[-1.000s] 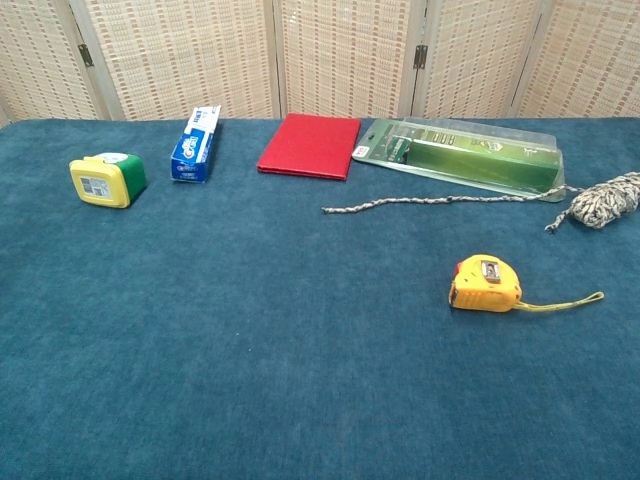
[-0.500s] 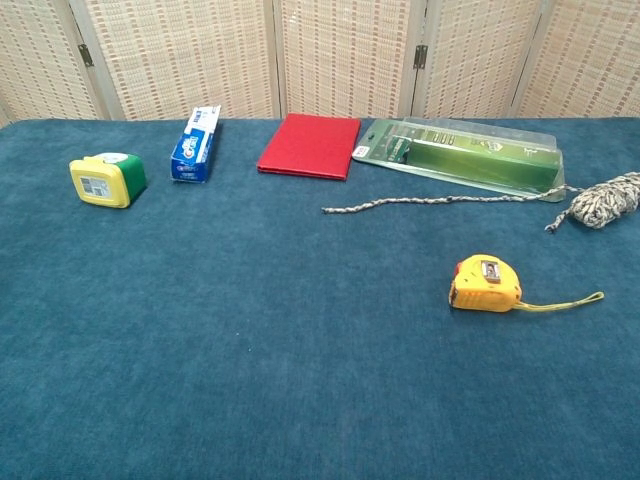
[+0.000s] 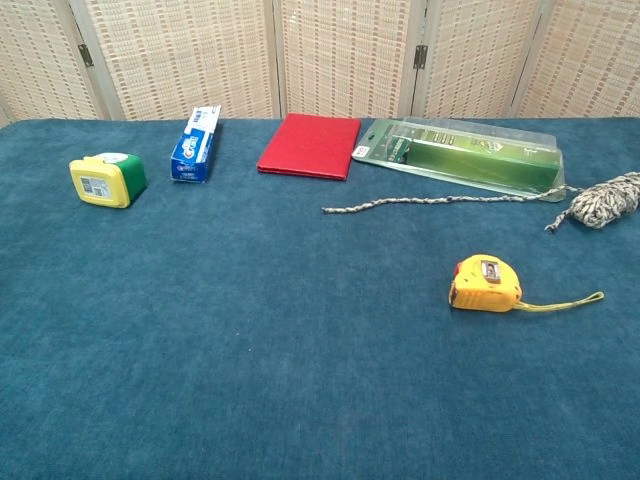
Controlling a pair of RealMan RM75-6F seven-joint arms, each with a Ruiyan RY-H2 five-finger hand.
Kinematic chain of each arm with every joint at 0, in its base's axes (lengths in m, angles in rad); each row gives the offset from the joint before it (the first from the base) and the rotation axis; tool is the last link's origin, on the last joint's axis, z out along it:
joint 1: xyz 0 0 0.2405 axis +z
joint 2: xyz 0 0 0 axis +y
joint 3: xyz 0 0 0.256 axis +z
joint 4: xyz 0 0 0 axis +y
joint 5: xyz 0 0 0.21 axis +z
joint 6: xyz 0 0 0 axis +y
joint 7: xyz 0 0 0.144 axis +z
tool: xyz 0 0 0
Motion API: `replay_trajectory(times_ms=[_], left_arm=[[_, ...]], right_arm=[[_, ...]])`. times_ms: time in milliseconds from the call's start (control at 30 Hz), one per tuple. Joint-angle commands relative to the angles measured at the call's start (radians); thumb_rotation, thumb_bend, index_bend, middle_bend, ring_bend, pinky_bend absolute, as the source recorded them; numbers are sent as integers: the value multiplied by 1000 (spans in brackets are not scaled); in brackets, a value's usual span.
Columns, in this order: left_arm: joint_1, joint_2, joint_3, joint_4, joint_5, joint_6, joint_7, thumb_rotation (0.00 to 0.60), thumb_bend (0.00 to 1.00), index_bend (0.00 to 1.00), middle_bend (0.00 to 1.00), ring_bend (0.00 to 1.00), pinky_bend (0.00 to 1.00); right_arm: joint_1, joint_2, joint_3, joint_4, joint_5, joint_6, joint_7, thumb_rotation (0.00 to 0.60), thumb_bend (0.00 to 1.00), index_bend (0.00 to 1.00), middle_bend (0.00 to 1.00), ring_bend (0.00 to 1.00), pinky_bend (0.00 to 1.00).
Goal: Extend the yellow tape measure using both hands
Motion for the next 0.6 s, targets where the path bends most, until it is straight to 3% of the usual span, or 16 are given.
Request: replay_trajectory(times_ms=[33,600], left_arm=[[3,0,0,2,-3,2,-3,600,449,88,0,0,0],[11,-4,6,9,-6,5,-10,600,448,89,0,0,0]], right_arm=[[49,-34,20,-16,28,-57,-35,600,212,156,201,174,101],[228,-246,46,63,168,-255,-153,600,211,146,212,177,110]])
